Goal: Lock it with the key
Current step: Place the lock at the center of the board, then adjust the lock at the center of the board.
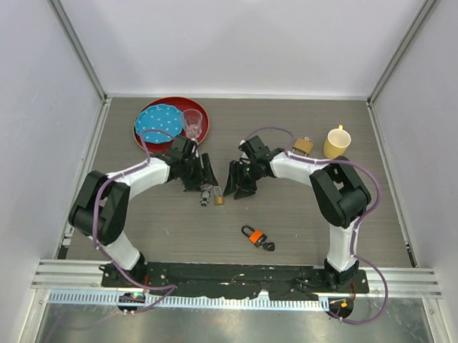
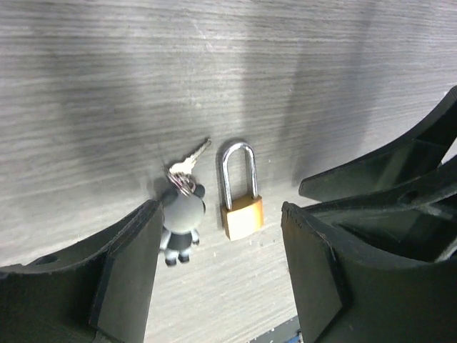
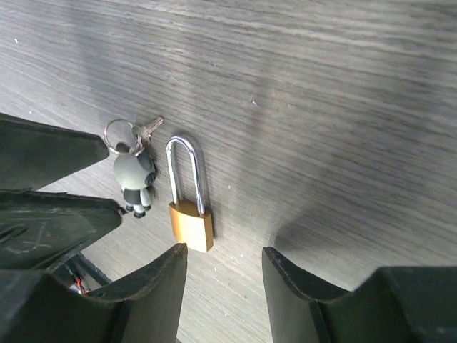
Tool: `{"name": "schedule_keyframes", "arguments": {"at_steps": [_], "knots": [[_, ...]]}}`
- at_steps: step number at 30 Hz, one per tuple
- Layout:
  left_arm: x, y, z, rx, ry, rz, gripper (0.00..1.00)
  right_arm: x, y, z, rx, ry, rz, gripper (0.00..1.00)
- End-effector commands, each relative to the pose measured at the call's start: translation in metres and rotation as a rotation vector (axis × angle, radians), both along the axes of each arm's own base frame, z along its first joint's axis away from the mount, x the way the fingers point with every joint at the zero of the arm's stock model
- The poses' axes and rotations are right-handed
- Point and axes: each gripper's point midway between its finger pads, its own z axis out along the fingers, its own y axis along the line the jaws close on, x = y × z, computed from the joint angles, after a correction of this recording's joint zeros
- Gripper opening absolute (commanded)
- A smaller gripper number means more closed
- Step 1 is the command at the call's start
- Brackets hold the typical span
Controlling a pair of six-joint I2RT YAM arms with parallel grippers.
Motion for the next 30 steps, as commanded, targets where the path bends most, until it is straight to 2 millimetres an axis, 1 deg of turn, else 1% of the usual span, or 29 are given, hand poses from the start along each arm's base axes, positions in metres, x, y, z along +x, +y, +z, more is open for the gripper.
{"name": "schedule_keyframes", "arguments": {"at_steps": [1,2,3,4,5,6,7,8,9,10,12,13,14,15,16,17,18,19,20,21,22,23,24,25,26,27,28,29,30], "knots": [[0.001,0.004,0.045,-0.009,-0.076,-0.005,0.70,0.017,-0.006,0.050,0.029,-0.106,0.000,0.53],[-0.001,0.002,0.052,-0.029,-0.083,-0.001,0.70,0.020,-0.009,0.059,0.038,-0.124,-0.006,0.53],[-0.004,0.001,0.059,-0.044,-0.097,-0.004,0.70,0.025,-0.014,0.064,0.040,-0.132,-0.023,0.53],[-0.010,-0.004,0.065,-0.070,-0.100,-0.026,0.70,0.027,-0.019,0.068,0.039,-0.134,-0.034,0.53],[-0.023,-0.014,0.072,-0.109,-0.099,-0.070,0.70,0.034,-0.031,0.083,0.039,-0.159,-0.058,0.54],[-0.027,-0.018,0.075,-0.122,-0.099,-0.081,0.70,0.035,-0.037,0.091,0.040,-0.181,-0.057,0.54],[-0.037,-0.024,0.074,-0.135,-0.088,-0.106,0.70,0.035,-0.045,0.093,0.027,-0.176,-0.065,0.55],[-0.043,-0.030,0.077,-0.159,-0.085,-0.128,0.70,0.033,-0.050,0.094,0.020,-0.174,-0.065,0.55],[-0.048,-0.034,0.077,-0.172,-0.075,-0.142,0.70,0.031,-0.055,0.095,0.011,-0.181,-0.055,0.55],[-0.059,-0.040,0.074,-0.187,-0.049,-0.156,0.70,0.026,-0.063,0.098,-0.005,-0.176,-0.056,0.55],[-0.069,-0.052,0.075,-0.235,-0.029,-0.191,0.69,0.015,-0.072,0.090,-0.038,-0.158,-0.046,0.55],[-0.077,-0.058,0.071,-0.244,-0.007,-0.203,0.69,0.008,-0.076,0.092,-0.042,-0.160,-0.041,0.55],[-0.079,-0.063,0.069,-0.254,-0.008,-0.213,0.69,-0.004,-0.082,0.082,-0.060,-0.125,-0.038,0.55],[-0.083,-0.067,0.062,-0.251,0.014,-0.223,0.69,-0.011,-0.085,0.079,-0.060,-0.114,-0.034,0.55],[-0.092,-0.073,0.057,-0.256,0.035,-0.246,0.69,-0.016,-0.087,0.076,-0.058,-0.102,-0.041,0.55],[-0.095,-0.078,0.053,-0.258,0.041,-0.262,0.68,-0.029,-0.090,0.069,-0.052,-0.072,-0.035,0.55],[-0.101,-0.081,0.045,-0.254,0.073,-0.277,0.68,-0.036,-0.092,0.067,-0.048,-0.056,-0.036,0.54],[-0.107,-0.088,0.041,-0.259,0.089,-0.304,0.68,-0.042,-0.092,0.064,-0.040,-0.041,-0.038,0.53],[-0.108,-0.093,0.039,-0.273,0.098,-0.319,0.68,-0.051,-0.097,0.061,-0.040,-0.030,-0.038,0.53],[-0.111,-0.100,0.030,-0.270,0.136,-0.339,0.68,-0.056,-0.099,0.059,-0.036,-0.023,-0.038,0.53],[-0.114,-0.105,0.029,-0.286,0.159,-0.366,0.67,-0.061,-0.101,0.058,-0.037,-0.019,-0.036,0.53],[-0.116,-0.110,0.027,-0.289,0.174,-0.381,0.66,-0.069,-0.104,0.052,-0.045,0.000,-0.036,0.52],[-0.119,-0.117,0.025,-0.288,0.186,-0.400,0.66,-0.073,-0.104,0.054,-0.034,0.000,-0.030,0.52],[-0.122,-0.119,0.014,-0.269,0.226,-0.405,0.64,-0.077,-0.105,0.052,-0.030,0.008,-0.028,0.51],[-0.128,-0.115,0.005,-0.227,0.274,-0.397,0.64,-0.084,-0.107,0.047,-0.032,0.033,-0.032,0.50],[-0.127,-0.117,0.002,-0.203,0.282,-0.400,0.63,-0.087,-0.108,0.048,-0.027,0.037,-0.037,0.50],[-0.129,-0.117,-0.005,-0.182,0.300,-0.397,0.62,-0.090,-0.108,0.047,-0.018,0.043,-0.036,0.49],[-0.131,-0.117,-0.007,-0.179,0.311,-0.398,0.61,-0.096,-0.110,0.042,-0.020,0.063,-0.039,0.49],[-0.134,-0.117,-0.010,-0.172,0.325,-0.396,0.61,-0.099,-0.110,0.042,-0.015,0.073,-0.049,0.48]]}}
